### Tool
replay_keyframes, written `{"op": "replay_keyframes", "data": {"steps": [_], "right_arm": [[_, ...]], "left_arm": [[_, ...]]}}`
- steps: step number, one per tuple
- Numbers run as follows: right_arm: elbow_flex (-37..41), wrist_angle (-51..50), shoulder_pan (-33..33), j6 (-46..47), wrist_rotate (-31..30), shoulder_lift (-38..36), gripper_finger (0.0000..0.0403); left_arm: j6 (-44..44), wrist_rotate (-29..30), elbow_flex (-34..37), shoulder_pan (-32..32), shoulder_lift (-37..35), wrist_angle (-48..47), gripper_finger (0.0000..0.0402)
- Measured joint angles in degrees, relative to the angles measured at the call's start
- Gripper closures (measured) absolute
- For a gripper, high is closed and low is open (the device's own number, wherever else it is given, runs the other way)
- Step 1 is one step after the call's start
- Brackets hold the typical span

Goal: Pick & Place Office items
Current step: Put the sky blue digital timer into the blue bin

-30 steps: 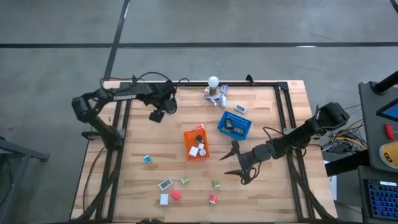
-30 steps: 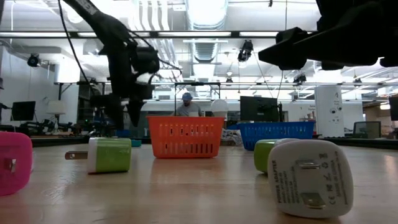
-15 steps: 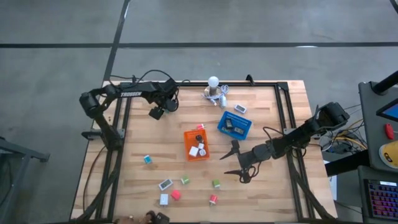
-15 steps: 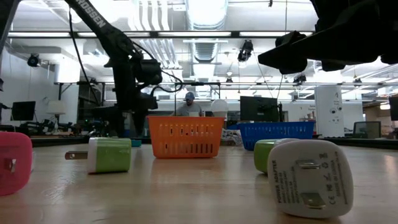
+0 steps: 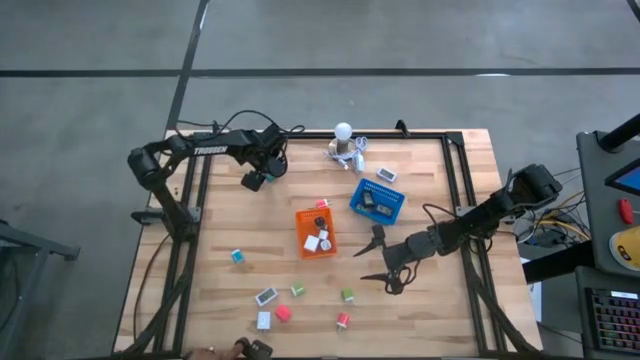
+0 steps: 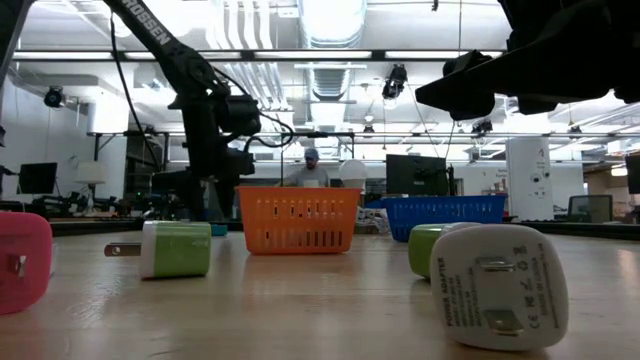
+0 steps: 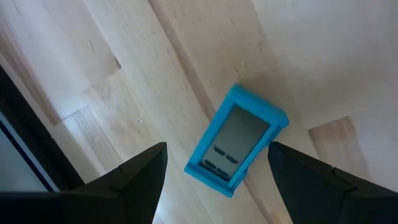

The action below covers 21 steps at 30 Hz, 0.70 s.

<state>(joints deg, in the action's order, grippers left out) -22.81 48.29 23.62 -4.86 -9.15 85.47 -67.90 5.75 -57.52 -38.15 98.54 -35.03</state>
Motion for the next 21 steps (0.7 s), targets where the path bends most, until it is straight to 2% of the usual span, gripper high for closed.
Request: {"op": "replay_keyframes", "data": {"steps": [7,11,21], "right_arm": [[0.00,-0.02,0.00,-0.07,0.02,0.00,0.0115],[0.00,-0.02,0.00,-0.22,0.04,0.00,0.0115],[0.00,-0.70,0.00,0.22,0.22,0.00,0.0115]], "left_arm": [[0.39,-0.62,0.20,-0.04,0.45,-0.35,0.0117],[0.74,-0.69,-0.04,-0.15,3.48,-0.63,0.0117],[3.06,-1.91,-6.08,-0.20,8.58,-6.73,0.0121]]}}
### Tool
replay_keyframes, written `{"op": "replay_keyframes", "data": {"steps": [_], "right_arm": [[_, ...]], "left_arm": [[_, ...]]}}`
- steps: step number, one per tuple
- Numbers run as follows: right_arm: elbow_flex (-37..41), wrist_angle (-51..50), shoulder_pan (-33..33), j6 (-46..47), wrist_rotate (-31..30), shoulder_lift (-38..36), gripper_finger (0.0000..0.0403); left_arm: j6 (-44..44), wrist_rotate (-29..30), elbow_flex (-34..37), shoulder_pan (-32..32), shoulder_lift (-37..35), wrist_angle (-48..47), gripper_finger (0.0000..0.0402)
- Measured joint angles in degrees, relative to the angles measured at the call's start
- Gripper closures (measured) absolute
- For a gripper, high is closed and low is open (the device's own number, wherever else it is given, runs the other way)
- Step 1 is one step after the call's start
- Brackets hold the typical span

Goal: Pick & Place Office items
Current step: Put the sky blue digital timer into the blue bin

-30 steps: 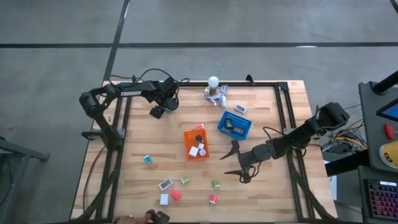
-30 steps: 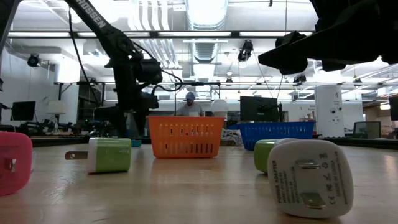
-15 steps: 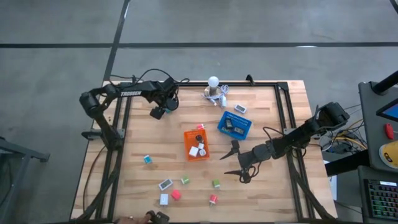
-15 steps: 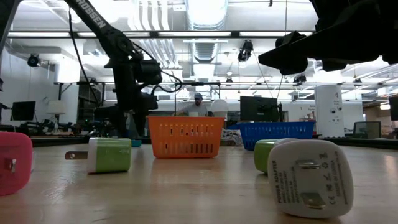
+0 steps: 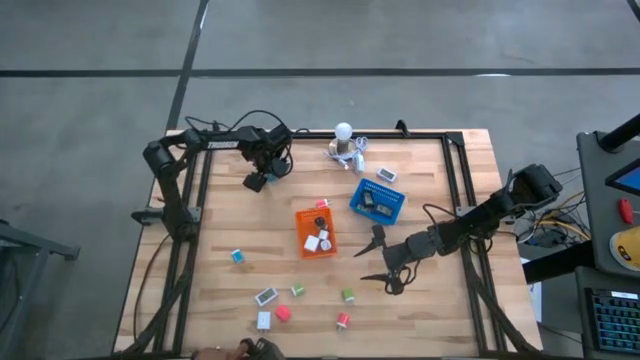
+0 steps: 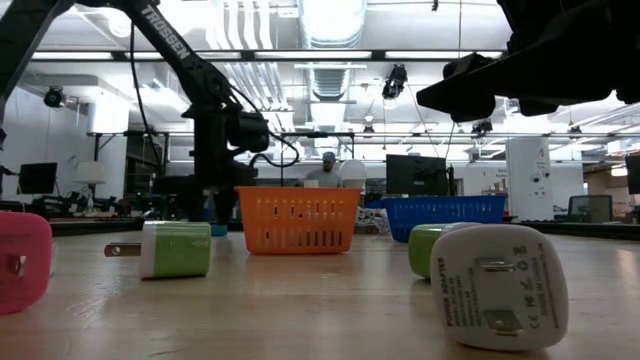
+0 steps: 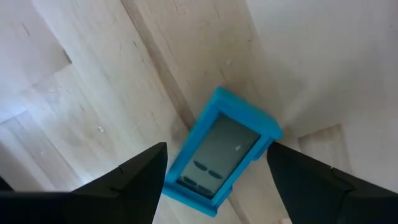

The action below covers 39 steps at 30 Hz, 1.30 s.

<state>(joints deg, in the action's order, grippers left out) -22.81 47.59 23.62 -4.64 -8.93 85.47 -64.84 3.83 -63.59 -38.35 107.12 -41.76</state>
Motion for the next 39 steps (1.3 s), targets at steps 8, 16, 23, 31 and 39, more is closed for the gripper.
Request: {"op": "replay_keyframes", "data": {"steps": [8,16,23,31,39], "right_arm": [[0.00,-0.39,0.00,0.04,0.15,0.00,0.0116],[0.00,-0.29,0.00,-0.26,0.15,0.00,0.0131],[-0.13,-0.26,0.00,-0.48,0.15,0.00,0.0145],[-0.17,-0.23,0.00,-1.31,0.13,0.00,0.0149],[-0.20,-0.21,0.00,-1.83,0.10,0.00,0.0156]], "left_arm": [[1.27,-1.03,0.96,0.00,0.00,-0.97,0.0221],[7.91,-0.13,1.22,0.27,-0.10,-0.76,0.0268],[13.89,-1.06,1.31,0.91,-0.21,-0.82,0.0268],[22.13,-17.88,2.33,1.03,-3.37,5.65,0.0269],[31.35,-25.71,6.64,0.74,-8.31,19.28,0.0269]]}}
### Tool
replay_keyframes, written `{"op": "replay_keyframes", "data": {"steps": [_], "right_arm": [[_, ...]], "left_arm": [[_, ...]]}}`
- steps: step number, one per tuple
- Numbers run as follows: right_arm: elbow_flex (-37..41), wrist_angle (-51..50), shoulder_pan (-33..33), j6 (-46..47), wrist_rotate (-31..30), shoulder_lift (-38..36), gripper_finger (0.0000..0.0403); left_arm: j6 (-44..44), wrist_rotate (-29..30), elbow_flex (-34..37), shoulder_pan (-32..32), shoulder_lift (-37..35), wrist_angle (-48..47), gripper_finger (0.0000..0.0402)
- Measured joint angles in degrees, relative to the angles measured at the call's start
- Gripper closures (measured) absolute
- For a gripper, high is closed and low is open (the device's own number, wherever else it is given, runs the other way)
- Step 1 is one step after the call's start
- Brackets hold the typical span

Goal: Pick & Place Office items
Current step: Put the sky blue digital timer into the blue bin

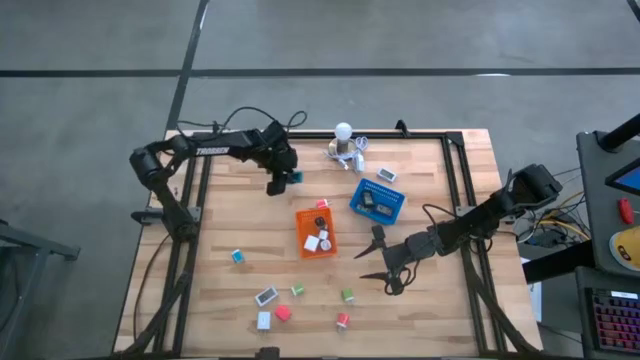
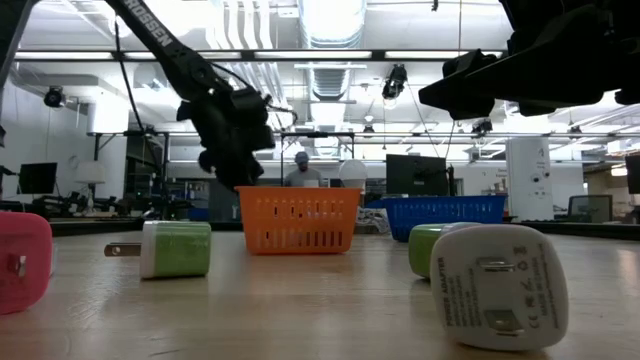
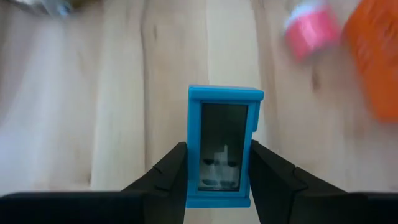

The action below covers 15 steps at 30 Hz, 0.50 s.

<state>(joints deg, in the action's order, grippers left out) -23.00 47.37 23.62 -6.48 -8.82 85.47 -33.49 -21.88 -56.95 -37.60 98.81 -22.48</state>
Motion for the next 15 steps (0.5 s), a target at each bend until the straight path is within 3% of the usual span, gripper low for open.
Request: {"op": "replay_keyframes", "data": {"steps": [7,15], "right_arm": [[0.00,0.04,0.00,-0.18,-0.01,0.02,0.0158],[-0.02,1.62,0.00,-1.53,-0.08,0.01,0.0161]], "left_arm": [[11.10,-4.33,8.31,-0.09,-5.35,17.03,0.0269],[24.18,-3.90,17.83,0.31,-13.47,37.84,0.0270]]}}
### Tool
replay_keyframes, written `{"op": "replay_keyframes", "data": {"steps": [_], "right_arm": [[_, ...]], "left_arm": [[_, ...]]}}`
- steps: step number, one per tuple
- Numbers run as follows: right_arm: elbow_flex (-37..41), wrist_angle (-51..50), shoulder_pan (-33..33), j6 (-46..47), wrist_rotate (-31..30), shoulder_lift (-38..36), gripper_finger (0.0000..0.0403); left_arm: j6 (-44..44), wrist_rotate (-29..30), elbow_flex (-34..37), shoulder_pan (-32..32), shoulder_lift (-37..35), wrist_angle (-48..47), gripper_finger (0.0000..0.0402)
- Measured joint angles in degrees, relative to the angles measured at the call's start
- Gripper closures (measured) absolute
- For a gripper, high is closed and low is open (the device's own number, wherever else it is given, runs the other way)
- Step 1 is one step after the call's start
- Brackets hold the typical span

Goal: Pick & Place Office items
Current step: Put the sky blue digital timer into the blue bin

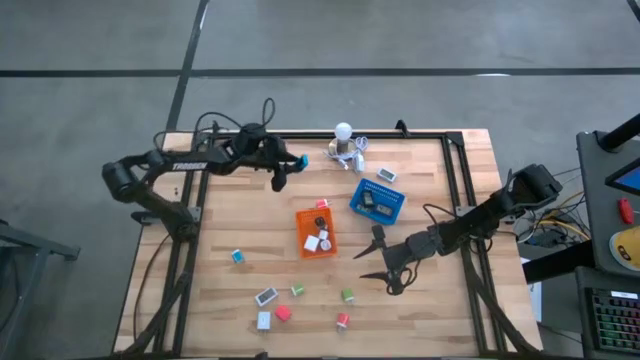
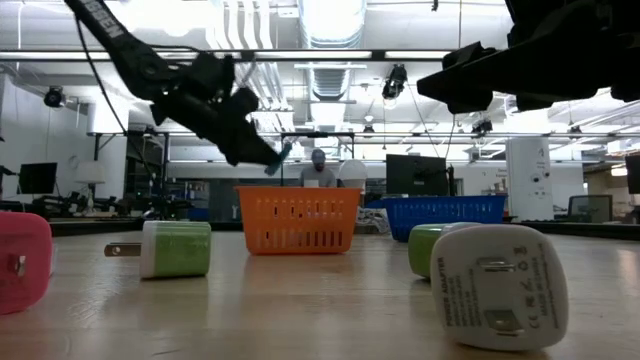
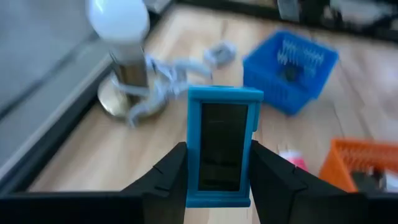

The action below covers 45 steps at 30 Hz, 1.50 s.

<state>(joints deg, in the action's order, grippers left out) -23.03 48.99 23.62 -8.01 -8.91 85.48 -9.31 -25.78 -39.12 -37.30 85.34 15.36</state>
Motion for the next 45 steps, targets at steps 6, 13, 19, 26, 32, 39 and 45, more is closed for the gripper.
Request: {"op": "replay_keyframes", "data": {"steps": [6,13,19,26,32,39,45], "right_arm": [[0.00,1.43,-0.53,-0.84,-0.22,0.02,0.0161],[0.02,4.48,-2.73,-3.04,-0.11,0.02,0.0161],[0.11,4.85,-5.90,-4.28,1.29,-0.26,0.0161],[0.96,3.45,-10.94,-5.53,5.00,-4.18,0.0161],[4.98,0.29,-16.80,-5.26,9.15,-12.45,0.0161],[10.64,-3.34,-21.65,-4.16,10.54,-23.25,0.0161],[14.28,-4.81,-22.90,-3.32,10.43,-29.67,0.0161]], "left_arm": [[3.00,4.84,5.20,2.61,-6.25,9.74,0.0270],[2.86,10.19,8.86,10.65,-9.01,17.95,0.0270],[0.17,17.44,9.74,18.16,-8.83,21.82,0.0270],[-1.22,23.08,10.46,23.42,-8.83,24.16,0.0270],[-1.22,25.81,10.69,25.93,-7.61,24.64,0.0270],[0.02,25.84,8.86,26.82,-1.30,28.26,0.0270],[0.12,24.89,0.47,27.45,8.67,27.98,0.0270]]}}
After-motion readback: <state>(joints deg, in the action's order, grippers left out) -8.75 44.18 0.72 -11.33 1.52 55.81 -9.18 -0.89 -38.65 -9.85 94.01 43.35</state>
